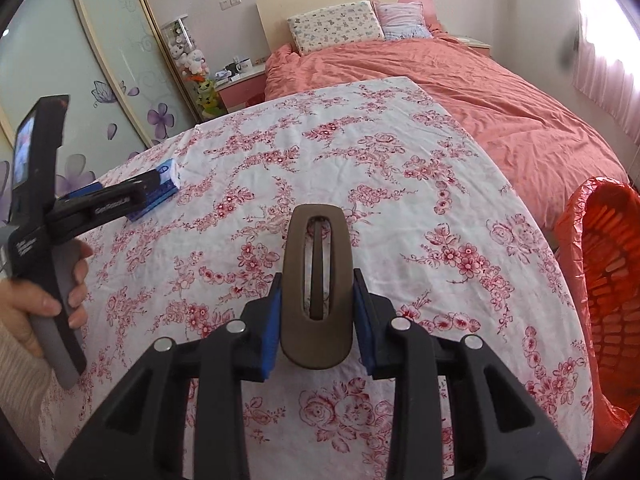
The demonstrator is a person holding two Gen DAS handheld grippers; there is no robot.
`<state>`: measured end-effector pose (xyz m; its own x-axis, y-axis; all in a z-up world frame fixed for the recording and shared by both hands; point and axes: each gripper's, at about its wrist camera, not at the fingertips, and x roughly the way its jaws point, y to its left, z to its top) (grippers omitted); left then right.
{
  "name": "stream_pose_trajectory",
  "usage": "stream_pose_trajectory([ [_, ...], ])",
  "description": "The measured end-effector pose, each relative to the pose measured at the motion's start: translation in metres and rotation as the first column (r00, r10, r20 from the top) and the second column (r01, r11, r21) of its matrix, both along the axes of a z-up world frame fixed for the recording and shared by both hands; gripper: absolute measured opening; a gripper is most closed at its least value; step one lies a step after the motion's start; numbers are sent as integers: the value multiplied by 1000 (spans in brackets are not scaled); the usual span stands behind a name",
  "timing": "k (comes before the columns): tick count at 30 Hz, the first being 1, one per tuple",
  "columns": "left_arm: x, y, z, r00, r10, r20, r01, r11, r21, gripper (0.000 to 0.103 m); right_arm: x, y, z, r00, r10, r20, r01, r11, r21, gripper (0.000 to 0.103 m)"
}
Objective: Collect trash
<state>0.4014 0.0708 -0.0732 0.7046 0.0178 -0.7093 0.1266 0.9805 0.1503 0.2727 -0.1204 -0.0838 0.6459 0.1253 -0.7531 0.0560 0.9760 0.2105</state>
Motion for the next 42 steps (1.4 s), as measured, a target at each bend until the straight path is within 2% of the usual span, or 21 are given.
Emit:
stream_pose_trajectory([
  [5, 15, -2, -4, 998, -45, -41, 44, 999, -12, 100, -1, 1, 1, 1000, 6, 1, -6, 1000, 2, 33],
  [8, 17, 3, -5, 996, -58, -74, 50, 993, -103, 87, -1, 1, 1, 1000, 6, 0, -6, 1000, 0, 33],
  [10, 14, 5, -8, 992, -63, -109, 45, 986, -162, 70, -1, 2, 1, 1000, 7, -1, -7, 1000, -9, 33],
  [11, 11, 6, -11, 990, -52, -129, 30, 986, -164, 68, -1, 3, 1, 1000, 7, -2, -7, 1000, -13, 33],
  [15, -8, -2, -14, 992, -45, -118, 30, 992, -122, 67, -1, 6, 1, 1000, 7, -5, -7, 999, -39, 32],
  [17, -11, -3, -13, 993, -40, -113, 27, 993, -116, 55, -1, 9, 1, 1000, 6, -6, -6, 999, -52, 32],
  [18, -13, -3, -12, 993, -35, -117, 21, 993, -118, 54, -1, 9, 1, 1000, 7, -7, -7, 998, -58, 32],
  [24, -44, 4, -12, 993, -6, -114, -5, 996, -94, 53, -15, 8, 1, 1000, 7, -11, -8, 996, -90, 32],
  [32, -136, 19, -12, 990, 52, -129, -69, 989, -130, 54, -50, 7, 1, 1000, 23, -14, -25, 992, -126, 32],
  [33, -143, 19, -13, 990, 63, -128, -80, 988, -129, 59, -53, 8, 1, 1000, 23, -15, -25, 991, -133, 32],
  [34, -153, 20, -14, 989, 80, -127, -96, 988, -124, 67, -55, 8, 0, 1000, 20, -17, -22, 990, -139, 32],
  [36, -157, 22, -16, 987, 107, -122, -120, 987, -109, 75, -55, 11, 0, 1000, 16, -20, -19, 987, -157, 32],
  [39, -156, 29, -16, 982, 144, -123, -159, 980, -121, 76, -55, 15, 0, 1000, 15, -24, -19, 982, -187, 32],
  [42, -157, 31, -16, 980, 154, -123, -168, 979, -119, 77, -55, 15, -1, 1000, 16, -23, -19, 985, -173, 33],
])
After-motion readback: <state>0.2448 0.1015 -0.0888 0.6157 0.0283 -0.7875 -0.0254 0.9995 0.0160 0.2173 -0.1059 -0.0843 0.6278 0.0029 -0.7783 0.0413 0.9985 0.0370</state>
